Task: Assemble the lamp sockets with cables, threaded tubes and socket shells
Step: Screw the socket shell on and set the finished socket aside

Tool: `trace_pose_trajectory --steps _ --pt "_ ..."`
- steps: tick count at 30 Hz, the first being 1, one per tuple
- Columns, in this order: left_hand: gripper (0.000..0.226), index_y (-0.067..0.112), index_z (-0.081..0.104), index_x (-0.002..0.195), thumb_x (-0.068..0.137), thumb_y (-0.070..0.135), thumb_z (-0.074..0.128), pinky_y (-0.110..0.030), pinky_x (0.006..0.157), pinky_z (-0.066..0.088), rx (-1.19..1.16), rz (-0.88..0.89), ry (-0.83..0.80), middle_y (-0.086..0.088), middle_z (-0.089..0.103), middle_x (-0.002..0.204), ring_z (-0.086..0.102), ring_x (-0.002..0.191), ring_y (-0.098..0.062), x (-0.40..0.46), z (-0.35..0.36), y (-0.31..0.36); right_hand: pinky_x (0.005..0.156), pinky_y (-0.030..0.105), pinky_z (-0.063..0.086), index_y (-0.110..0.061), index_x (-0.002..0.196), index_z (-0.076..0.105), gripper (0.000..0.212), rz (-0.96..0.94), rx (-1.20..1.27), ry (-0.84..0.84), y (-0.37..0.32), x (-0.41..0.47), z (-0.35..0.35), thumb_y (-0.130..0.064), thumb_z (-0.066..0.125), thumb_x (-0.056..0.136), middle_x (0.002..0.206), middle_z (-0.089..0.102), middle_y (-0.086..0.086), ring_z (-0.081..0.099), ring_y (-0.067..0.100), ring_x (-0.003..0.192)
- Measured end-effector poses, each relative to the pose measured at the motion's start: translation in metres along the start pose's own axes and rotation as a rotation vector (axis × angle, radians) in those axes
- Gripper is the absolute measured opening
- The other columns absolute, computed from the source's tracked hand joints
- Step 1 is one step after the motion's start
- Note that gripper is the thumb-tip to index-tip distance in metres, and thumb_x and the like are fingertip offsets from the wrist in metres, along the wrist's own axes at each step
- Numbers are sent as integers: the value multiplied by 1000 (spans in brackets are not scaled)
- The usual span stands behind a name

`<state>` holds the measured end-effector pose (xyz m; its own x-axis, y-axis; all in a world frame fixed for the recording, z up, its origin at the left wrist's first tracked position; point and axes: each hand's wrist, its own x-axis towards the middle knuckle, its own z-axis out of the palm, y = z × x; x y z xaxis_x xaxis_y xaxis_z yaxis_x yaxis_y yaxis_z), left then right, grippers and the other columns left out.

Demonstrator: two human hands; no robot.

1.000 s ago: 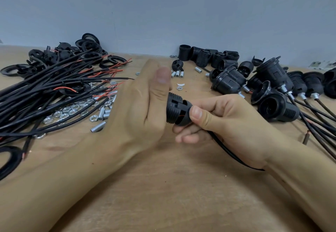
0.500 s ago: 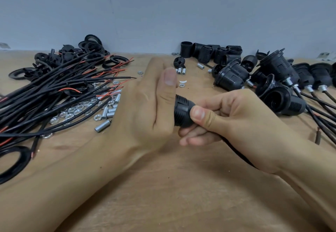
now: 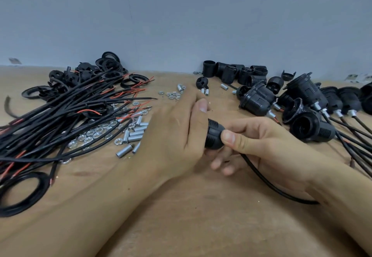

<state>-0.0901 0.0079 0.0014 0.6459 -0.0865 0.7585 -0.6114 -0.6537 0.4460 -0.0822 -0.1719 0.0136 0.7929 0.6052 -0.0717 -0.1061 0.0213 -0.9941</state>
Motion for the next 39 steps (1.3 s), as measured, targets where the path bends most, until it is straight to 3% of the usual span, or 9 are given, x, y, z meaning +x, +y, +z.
trace_pose_trajectory --steps 4,10,16,21,24,29,32,35,39 --pt "37 16 56 98 99 45 33 -42 67 43 122 -66 -145 13 52 65 54 66 -19 2 -4 -5 55 26 54 -2 103 72 34 8 -41 61 3 6 -2 -26 68 79 103 71 19 67 23 71" --pt "55 29 59 92 90 68 21 -34 70 41 209 -200 -202 13 54 74 54 77 -14 8 -14 -22 49 25 51 -3 97 73 33 -33 -74 207 4 11 -9 -29 65 79 94 70 20 61 19 61" --pt "30 15 63 89 99 38 46 -36 74 47 423 -266 -227 1 64 87 59 85 -23 53 -30 -66 45 25 49 1 101 70 36 -38 -32 291 4 13 -11 -29 64 81 93 71 19 57 17 57" --pt "36 14 56 130 94 11 50 -43 97 44 859 -243 -735 -11 53 132 47 120 -31 123 -42 -137 45 26 48 -7 94 75 27 -34 -22 248 6 14 -13 -29 66 80 95 72 17 57 19 58" --pt "46 26 56 135 92 10 51 -35 81 45 993 -230 -867 -11 55 132 54 117 -30 132 -43 -162 46 27 48 -8 99 75 28 -33 -11 224 8 15 -16 -28 67 81 97 72 17 57 20 60" --pt "36 36 67 121 92 18 56 -29 60 36 1037 -175 -738 -9 65 117 63 101 -30 125 -38 -179 45 26 48 -8 97 74 28 -27 15 205 8 16 -19 -28 67 80 98 71 18 57 19 60" --pt "25 23 73 113 91 18 61 -35 77 47 818 -250 -464 -13 70 110 62 103 -35 122 -41 -172 45 25 48 -5 102 72 33 -31 24 222 7 16 -20 -28 66 80 97 72 16 58 17 59" --pt "21 19 76 101 86 7 68 -28 84 52 259 -468 -65 -9 75 99 67 94 -21 116 -38 -130 44 25 48 -2 105 69 37 -75 16 287 6 17 -19 -28 65 79 96 72 16 58 16 58" --pt "20 22 78 92 81 5 76 -26 77 55 -437 -633 -70 -4 78 89 69 81 -12 68 -18 -49 44 26 48 -7 109 69 37 -164 -3 376 5 16 -19 -28 65 80 98 72 15 59 16 61"
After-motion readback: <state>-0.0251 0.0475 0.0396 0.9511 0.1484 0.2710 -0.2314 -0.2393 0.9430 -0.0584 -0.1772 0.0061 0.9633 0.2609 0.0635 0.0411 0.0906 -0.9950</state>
